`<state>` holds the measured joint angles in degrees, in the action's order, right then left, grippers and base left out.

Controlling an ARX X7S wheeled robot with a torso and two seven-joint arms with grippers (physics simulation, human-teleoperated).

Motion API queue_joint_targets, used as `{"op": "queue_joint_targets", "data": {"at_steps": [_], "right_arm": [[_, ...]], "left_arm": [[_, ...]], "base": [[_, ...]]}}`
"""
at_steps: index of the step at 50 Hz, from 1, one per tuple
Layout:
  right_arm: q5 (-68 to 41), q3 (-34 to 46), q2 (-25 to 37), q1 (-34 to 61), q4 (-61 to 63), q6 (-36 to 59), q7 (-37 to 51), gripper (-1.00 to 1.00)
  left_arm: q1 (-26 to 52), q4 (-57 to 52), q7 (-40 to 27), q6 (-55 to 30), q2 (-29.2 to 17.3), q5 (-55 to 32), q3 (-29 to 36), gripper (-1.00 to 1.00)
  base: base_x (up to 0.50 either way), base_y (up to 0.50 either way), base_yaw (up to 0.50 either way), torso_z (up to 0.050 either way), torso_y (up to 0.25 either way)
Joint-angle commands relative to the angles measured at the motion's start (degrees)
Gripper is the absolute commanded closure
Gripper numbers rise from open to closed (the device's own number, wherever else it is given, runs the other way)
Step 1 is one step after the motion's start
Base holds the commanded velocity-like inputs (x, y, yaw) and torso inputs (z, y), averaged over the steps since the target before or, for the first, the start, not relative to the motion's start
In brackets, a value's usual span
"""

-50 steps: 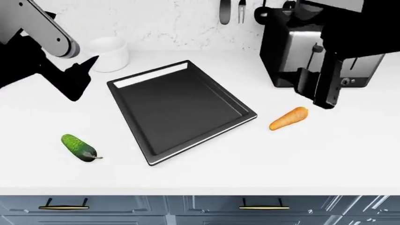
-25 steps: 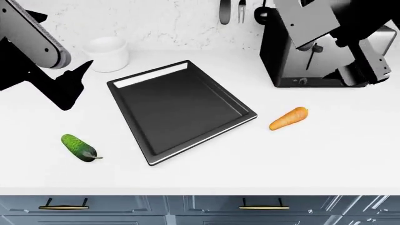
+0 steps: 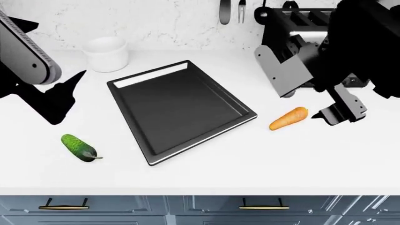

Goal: Place the two vegetables and bowl onto the tray for setting up a vegetable dip station.

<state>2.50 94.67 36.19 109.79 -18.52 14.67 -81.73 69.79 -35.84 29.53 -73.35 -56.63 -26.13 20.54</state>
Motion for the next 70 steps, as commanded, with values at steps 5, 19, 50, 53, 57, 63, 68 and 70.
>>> {"op": "queue_joint_targets", "data": {"at_steps": [5, 19, 50, 53, 57, 63, 68, 70], "right_arm": [[3.59, 3.51, 3.03, -2.41, 1.21, -2.17, 3.05, -1.00], [6.22, 4.83, 0.07, -1.90, -4.79, -4.80, 4.85, -1.00], [5.19, 3.89, -6.33, -10.49, -18.44, -8.14, 14.22, -1.00], [5.71, 4.15, -6.64, -10.28, -19.77, -8.25, 14.50, -1.00], [5.97, 4.31, -6.19, -10.69, -19.12, -7.49, 14.81, -1.00], [6.26, 4.60, -7.64, -10.97, -23.12, -9.36, 15.49, -1.00], [6.16, 4.59, -8.75, -12.01, -25.23, -9.96, 16.35, -1.00], [6.17, 4.74, -9.42, -12.68, -26.77, -10.93, 16.82, -1.00]], "left_arm": [[0.99, -0.94, 0.23, -0.91, -0.27, -0.43, 0.58, -1.00], [1.76, -0.24, 0.38, 0.01, -0.59, 0.20, 1.92, -1.00], [-0.50, -1.43, -0.45, 0.23, -1.64, -0.98, 0.20, -1.00], [-0.47, -1.78, -0.49, -0.15, -1.83, -1.28, -0.24, -1.00], [-0.62, -1.94, -0.61, -0.13, -1.75, -1.35, -0.21, -1.00], [0.08, -1.98, -0.47, -0.51, -1.80, -1.38, 0.18, -1.00], [-0.40, -1.75, -0.64, 0.04, -1.71, -1.29, 0.37, -1.00], [-0.65, -1.88, -0.70, -0.12, -1.94, -1.46, 0.06, -1.00]], "base": [[0.00, 0.00, 0.00, 0.000, 0.000], [0.00, 0.00, 0.00, 0.000, 0.000], [0.00, 0.00, 0.00, 0.000, 0.000], [0.00, 0.00, 0.00, 0.000, 0.000], [0.00, 0.00, 0.00, 0.000, 0.000], [0.00, 0.00, 0.00, 0.000, 0.000], [0.00, 0.00, 0.00, 0.000, 0.000], [0.00, 0.00, 0.00, 0.000, 0.000]]}}
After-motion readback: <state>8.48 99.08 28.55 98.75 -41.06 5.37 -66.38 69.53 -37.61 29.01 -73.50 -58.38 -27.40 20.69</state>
